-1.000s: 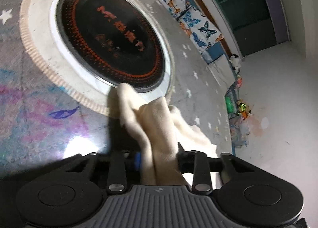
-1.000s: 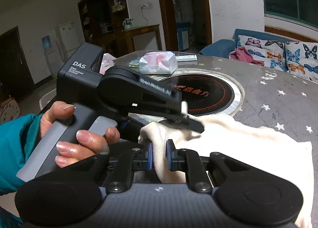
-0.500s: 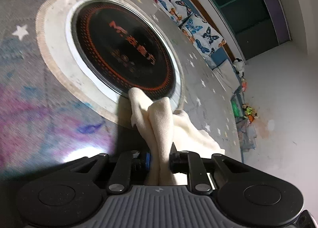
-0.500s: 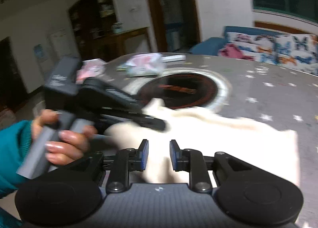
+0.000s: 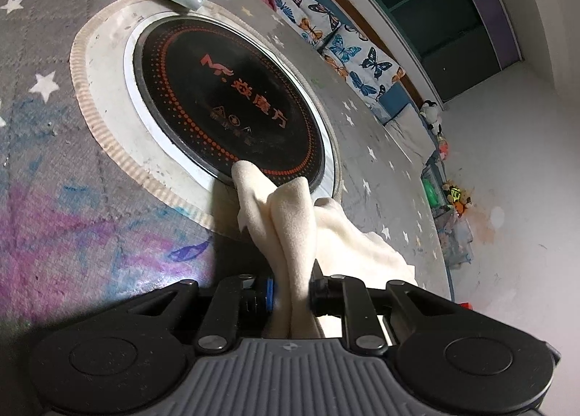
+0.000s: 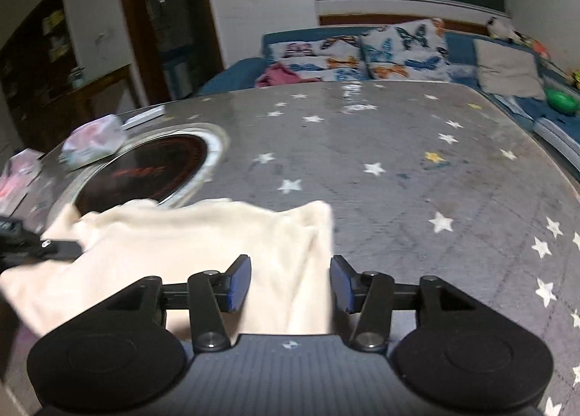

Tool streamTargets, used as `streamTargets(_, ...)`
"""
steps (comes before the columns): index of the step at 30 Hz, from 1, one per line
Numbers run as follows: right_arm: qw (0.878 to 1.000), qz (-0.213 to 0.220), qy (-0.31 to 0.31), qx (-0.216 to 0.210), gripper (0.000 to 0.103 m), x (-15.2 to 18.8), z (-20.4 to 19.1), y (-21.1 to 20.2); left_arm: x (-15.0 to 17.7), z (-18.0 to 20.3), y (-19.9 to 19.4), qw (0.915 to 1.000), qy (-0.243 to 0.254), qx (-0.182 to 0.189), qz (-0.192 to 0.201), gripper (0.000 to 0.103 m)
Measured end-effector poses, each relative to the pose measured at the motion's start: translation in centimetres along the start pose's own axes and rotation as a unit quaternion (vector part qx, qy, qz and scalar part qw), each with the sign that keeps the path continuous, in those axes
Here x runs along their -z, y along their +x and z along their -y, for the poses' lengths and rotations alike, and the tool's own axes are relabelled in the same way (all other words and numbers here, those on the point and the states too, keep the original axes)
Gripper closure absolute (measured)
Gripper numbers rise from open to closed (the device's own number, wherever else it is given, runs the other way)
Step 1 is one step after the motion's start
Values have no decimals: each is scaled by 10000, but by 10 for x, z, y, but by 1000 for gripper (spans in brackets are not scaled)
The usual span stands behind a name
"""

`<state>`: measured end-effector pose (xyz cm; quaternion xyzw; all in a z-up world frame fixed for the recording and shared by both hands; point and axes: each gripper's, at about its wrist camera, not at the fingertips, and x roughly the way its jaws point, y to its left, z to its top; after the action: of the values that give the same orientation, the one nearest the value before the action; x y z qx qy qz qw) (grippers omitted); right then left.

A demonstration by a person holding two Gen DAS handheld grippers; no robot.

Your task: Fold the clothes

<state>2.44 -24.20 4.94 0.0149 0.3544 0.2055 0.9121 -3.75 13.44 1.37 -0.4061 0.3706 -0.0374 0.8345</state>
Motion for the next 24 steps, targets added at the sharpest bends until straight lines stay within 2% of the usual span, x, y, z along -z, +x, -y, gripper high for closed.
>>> streamTargets(6,10000,37,75,-38,51,2,1,7,1,1,0,10000,21,4,5,84)
streamTargets(8,10000,18,33,-77,61,2,-3,7,1,0,0,10000,35,-2,5,84)
streamTargets(10,9998,-11,71,-160,74,2,-5,7,1,2,1,10000,63,-28,2,84)
streamTargets(13,9997,-21,97,-219,84,1,-8,5,1,4,1,9999,105,-68,-2,84)
streamTargets(16,9997,10,91,-215,89,0,-12,1,1,7,1,9998,156,-117,-7,84)
streamTargets(20,9995,152,167,-226,90,-1,-11,-7,0,18,2,9989,375,-267,8,84)
streamTargets(24,9991,312,180,-228,90,-4,-12,-19,-1,28,0,9982,541,-241,50,84)
